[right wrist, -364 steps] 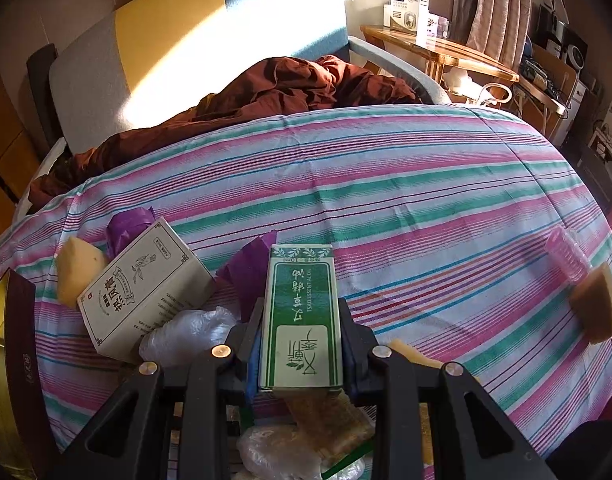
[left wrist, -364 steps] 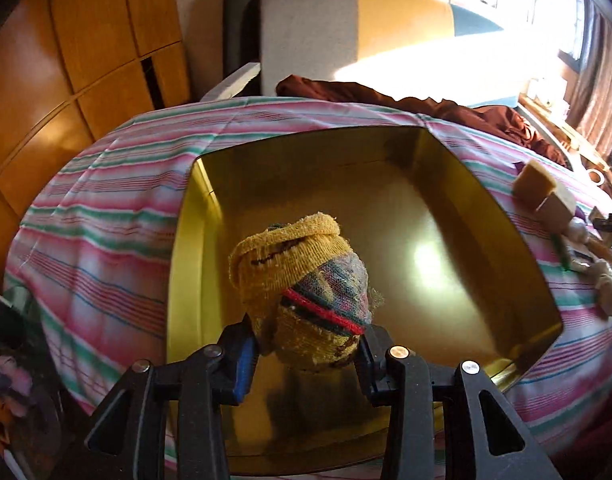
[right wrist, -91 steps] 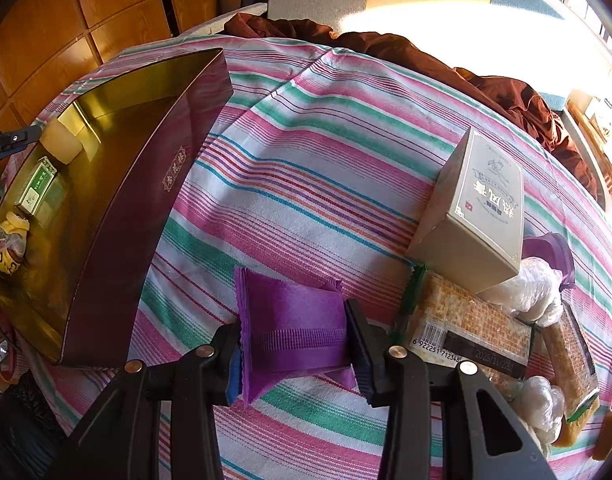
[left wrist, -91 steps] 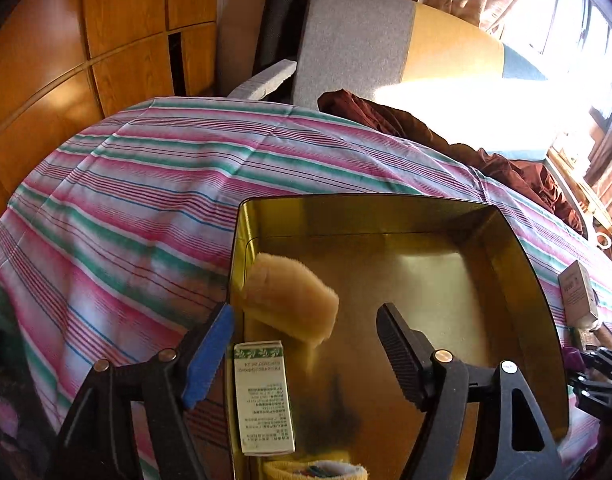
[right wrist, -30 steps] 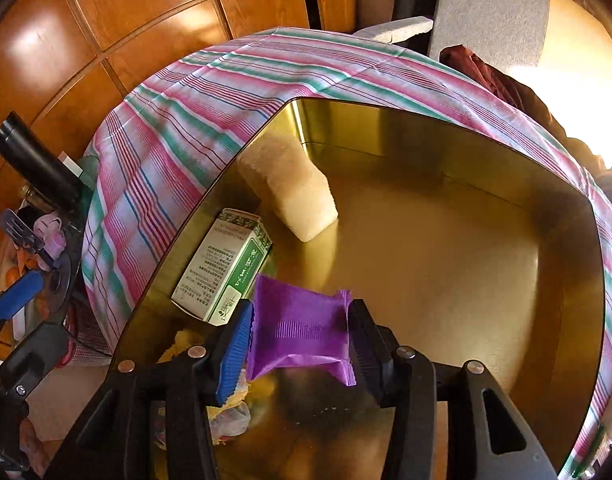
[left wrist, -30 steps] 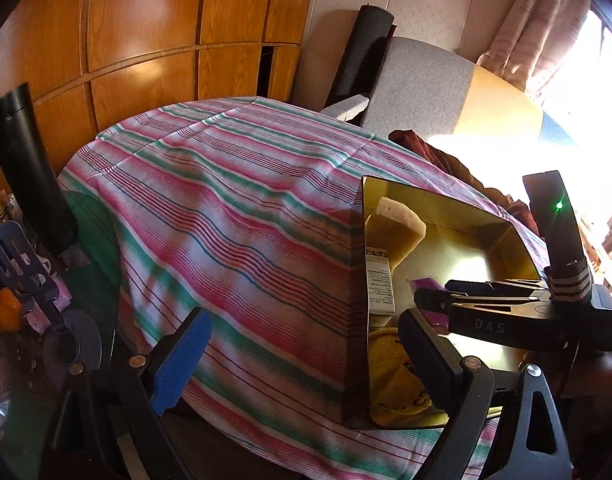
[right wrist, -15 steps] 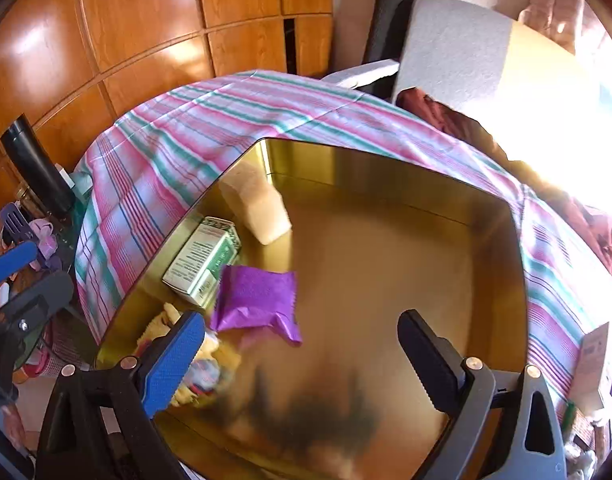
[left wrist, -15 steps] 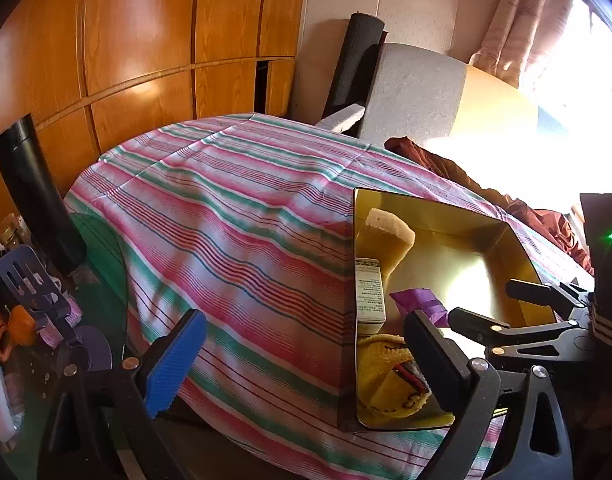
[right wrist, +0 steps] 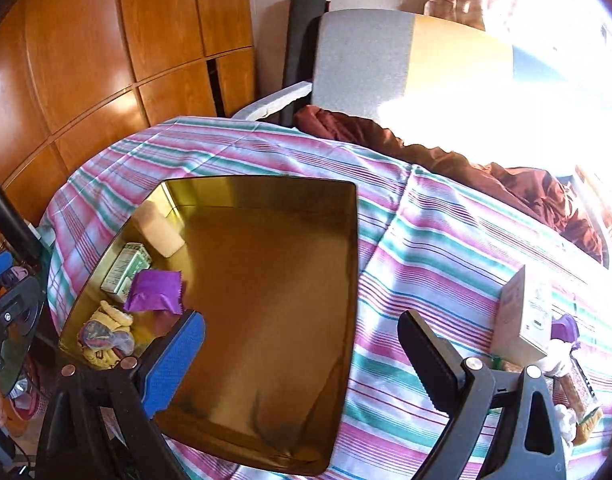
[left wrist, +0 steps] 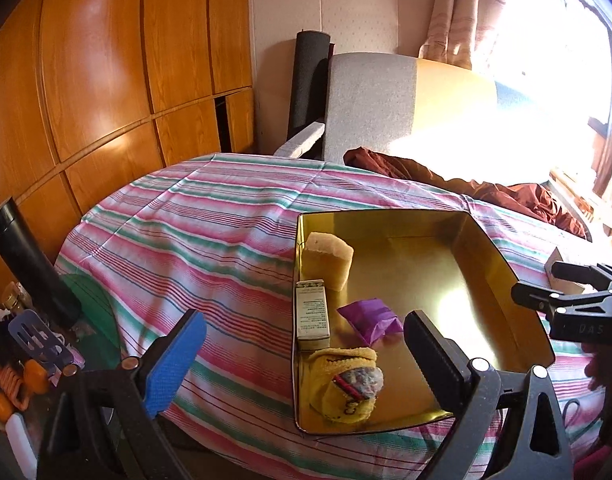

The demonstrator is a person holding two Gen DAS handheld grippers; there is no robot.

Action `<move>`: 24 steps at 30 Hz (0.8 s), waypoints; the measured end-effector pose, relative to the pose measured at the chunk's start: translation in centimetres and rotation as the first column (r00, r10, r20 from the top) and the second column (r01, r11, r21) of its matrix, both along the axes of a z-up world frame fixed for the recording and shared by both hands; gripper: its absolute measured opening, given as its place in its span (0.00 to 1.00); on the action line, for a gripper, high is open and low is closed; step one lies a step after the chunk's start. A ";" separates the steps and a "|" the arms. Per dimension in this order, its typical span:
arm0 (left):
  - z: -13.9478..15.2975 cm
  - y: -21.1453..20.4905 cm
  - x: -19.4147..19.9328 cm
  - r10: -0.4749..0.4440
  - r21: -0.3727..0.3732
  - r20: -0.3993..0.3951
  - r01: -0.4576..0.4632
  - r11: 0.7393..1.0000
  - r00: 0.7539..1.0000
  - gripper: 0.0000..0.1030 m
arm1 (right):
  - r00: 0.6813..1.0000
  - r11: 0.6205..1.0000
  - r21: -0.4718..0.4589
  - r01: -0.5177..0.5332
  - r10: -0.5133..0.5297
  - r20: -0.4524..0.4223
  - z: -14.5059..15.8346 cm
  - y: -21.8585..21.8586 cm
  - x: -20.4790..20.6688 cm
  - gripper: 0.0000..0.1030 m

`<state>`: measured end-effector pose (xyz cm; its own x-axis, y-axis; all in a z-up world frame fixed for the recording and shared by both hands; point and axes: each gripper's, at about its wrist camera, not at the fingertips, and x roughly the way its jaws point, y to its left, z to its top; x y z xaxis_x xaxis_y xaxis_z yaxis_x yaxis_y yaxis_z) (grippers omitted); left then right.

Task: Organize objects
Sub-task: 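Grasp the purple sachet with the right gripper and drop it into the tray, then move both grippers back toward the pile and approach the white box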

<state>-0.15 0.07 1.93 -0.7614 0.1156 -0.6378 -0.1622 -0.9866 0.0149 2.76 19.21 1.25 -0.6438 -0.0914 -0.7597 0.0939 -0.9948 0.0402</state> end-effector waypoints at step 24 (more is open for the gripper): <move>1.1 10.0 0.8 -0.235 -0.119 0.005 0.234 0.965 0.972 0.97 | 0.890 0.887 0.079 0.456 -0.453 -0.056 0.0 23.1 1.8 0.96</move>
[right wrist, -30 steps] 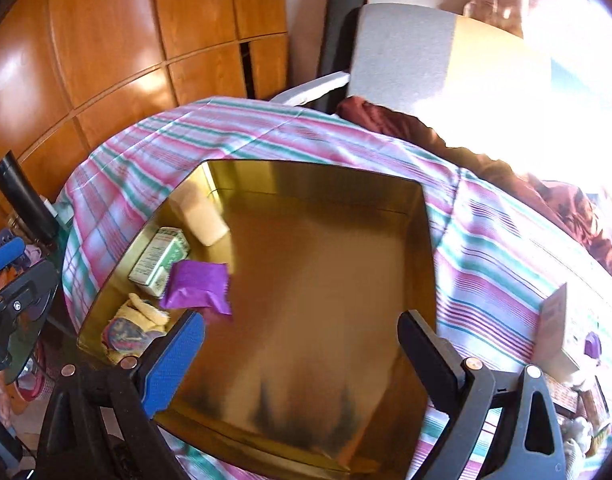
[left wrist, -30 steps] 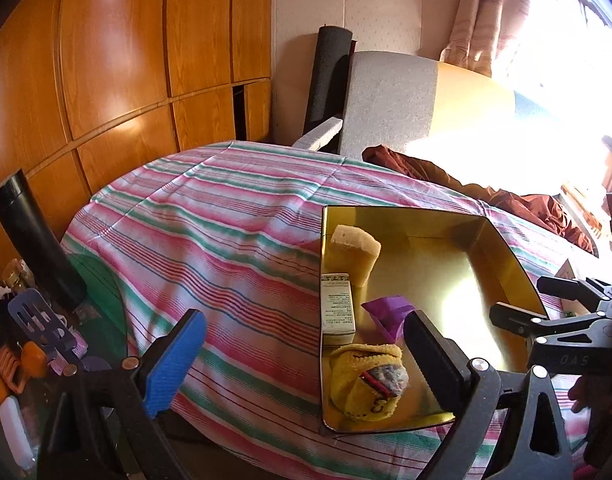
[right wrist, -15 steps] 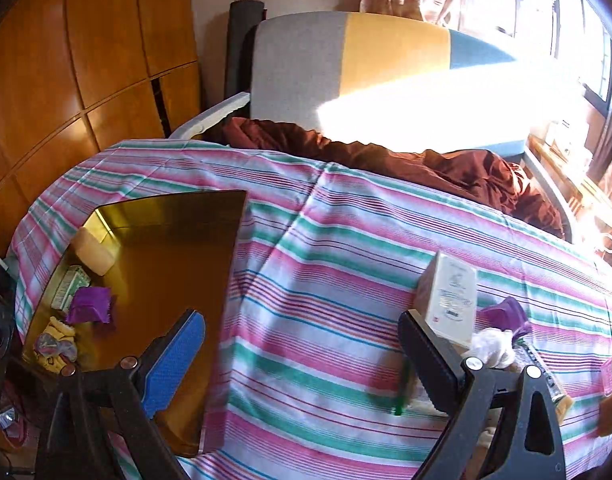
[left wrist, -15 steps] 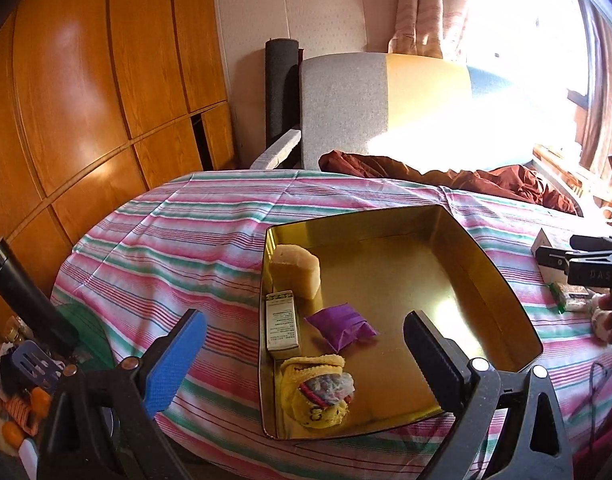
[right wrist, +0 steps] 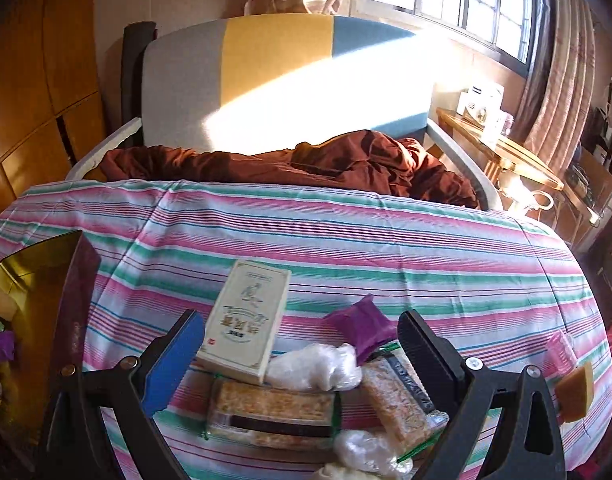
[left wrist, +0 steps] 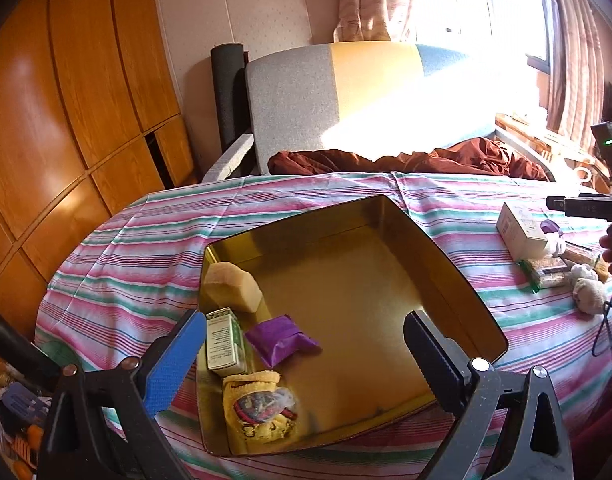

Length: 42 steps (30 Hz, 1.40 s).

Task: Organize objects
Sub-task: 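Move both grippers back toward the pile and approach the white box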

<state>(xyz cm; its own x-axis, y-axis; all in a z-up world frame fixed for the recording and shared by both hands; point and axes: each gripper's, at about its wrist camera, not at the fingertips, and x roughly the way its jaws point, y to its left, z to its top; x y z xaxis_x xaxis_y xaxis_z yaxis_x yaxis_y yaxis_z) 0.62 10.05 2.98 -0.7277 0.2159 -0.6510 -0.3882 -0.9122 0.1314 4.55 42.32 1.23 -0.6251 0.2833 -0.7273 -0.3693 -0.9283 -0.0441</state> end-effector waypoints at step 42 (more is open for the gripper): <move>-9.1 36.6 -9.2 -0.392 0.043 0.392 0.409 0.911 0.832 0.93 | 0.879 0.804 -0.408 0.432 -0.478 -0.012 -2.6 12.5 6.2 0.96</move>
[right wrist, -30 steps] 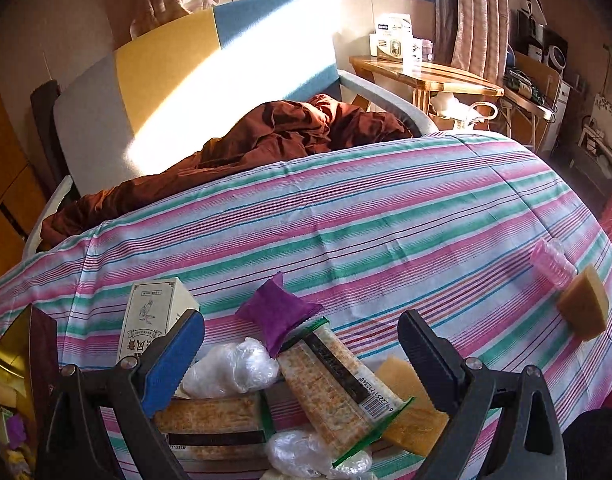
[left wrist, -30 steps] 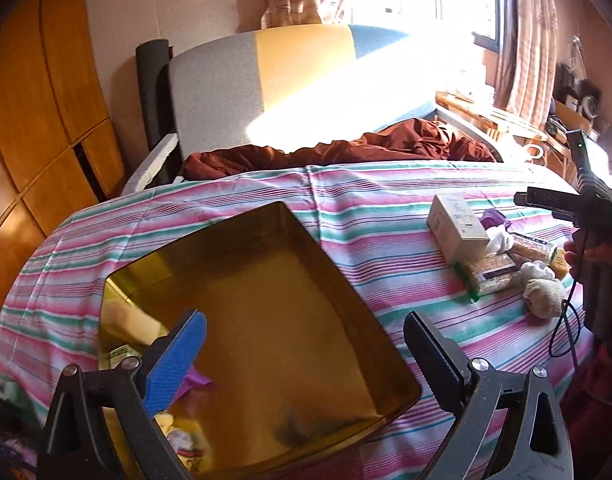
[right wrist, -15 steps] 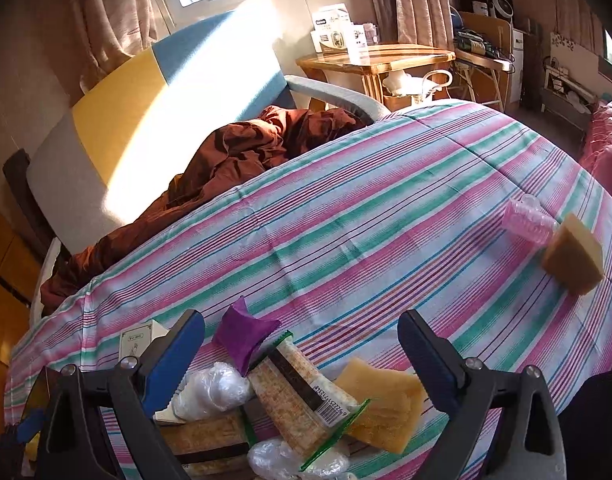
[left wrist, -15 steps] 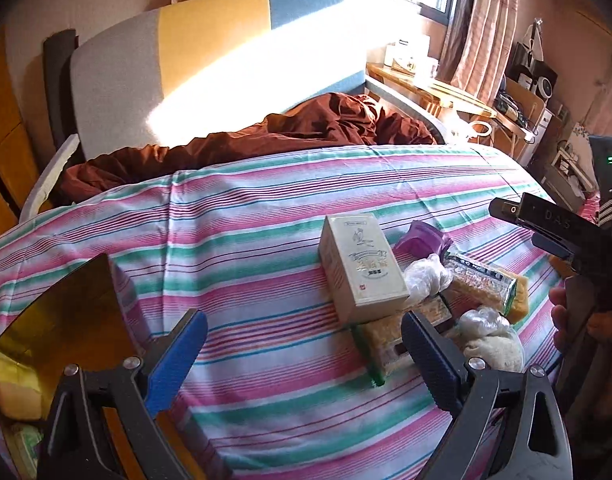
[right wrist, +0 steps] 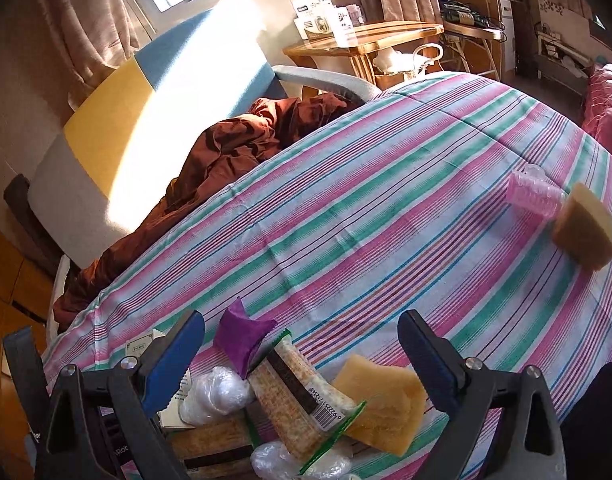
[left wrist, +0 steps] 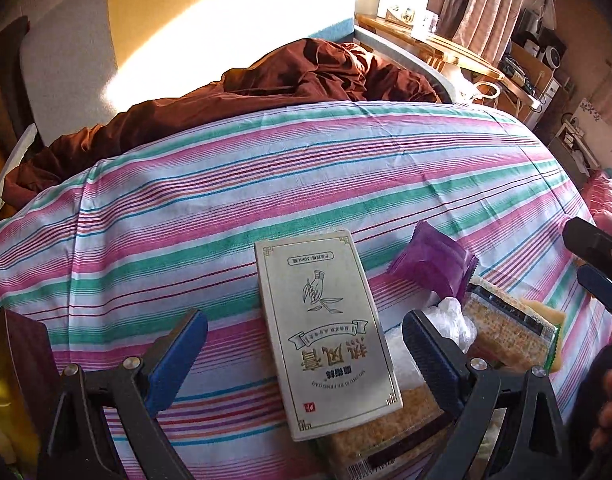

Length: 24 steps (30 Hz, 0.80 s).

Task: Organize objects
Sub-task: 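Move both grippers back toward the pile and approach the white box, then grasp the white printed box with the left gripper while the right gripper grasps the plastic-wrapped bundle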

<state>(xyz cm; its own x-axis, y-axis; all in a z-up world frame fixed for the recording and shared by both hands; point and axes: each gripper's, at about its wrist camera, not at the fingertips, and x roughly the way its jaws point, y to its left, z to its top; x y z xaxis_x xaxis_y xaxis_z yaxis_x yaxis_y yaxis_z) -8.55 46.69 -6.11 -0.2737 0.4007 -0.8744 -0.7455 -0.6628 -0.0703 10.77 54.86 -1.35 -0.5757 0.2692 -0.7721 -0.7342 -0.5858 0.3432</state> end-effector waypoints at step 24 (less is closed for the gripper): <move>4.0 -15.0 5.6 0.043 0.180 0.012 -0.044 0.983 0.999 0.50 | 0.867 0.872 0.079 -0.482 0.463 0.184 -2.4 -8.1 -6.8 0.87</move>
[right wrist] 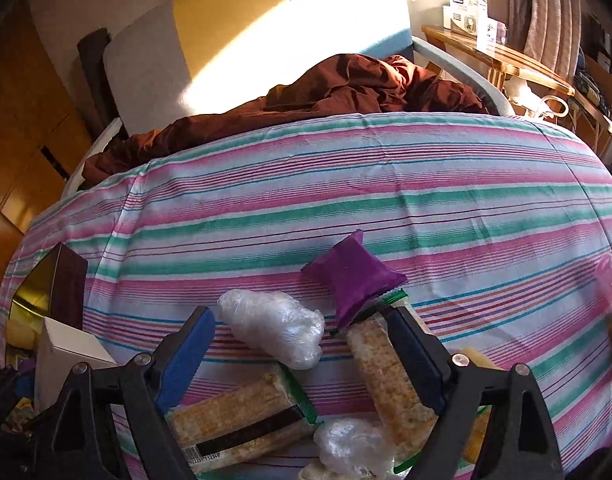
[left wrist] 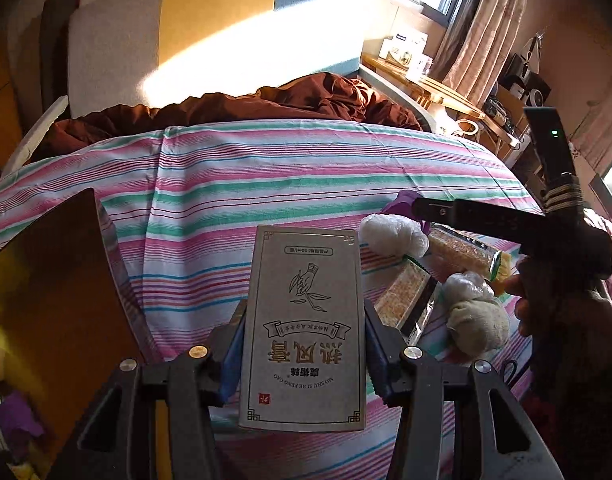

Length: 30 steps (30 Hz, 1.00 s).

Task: Organize objects
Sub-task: 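Grasp the white printed box with the left gripper while the right gripper grasps the plastic-wrapped bundle, then carry the white printed box into the gold tray and open the left gripper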

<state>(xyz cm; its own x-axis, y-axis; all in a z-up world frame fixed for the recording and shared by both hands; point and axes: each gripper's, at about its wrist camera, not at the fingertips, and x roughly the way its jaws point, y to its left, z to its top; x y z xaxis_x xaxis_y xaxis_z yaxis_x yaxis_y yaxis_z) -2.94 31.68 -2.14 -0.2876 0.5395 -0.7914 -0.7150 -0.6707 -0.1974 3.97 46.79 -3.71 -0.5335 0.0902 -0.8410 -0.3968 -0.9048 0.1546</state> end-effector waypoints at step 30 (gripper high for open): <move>1.5 -18.7 1.6 0.285 0.092 0.074 -0.291 0.952 0.956 0.50 | 0.974 0.955 0.209 -0.209 0.186 0.127 -2.6 -5.4 -2.2 0.36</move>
<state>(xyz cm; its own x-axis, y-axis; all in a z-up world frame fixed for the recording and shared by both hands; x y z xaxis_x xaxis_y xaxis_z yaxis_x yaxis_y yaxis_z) -1.36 13.01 -0.68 -0.3968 0.5183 -0.7576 -0.4795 -0.8208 -0.3105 1.75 41.35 -6.30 -0.4694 0.1805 -0.8644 -0.2102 -0.9736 -0.0892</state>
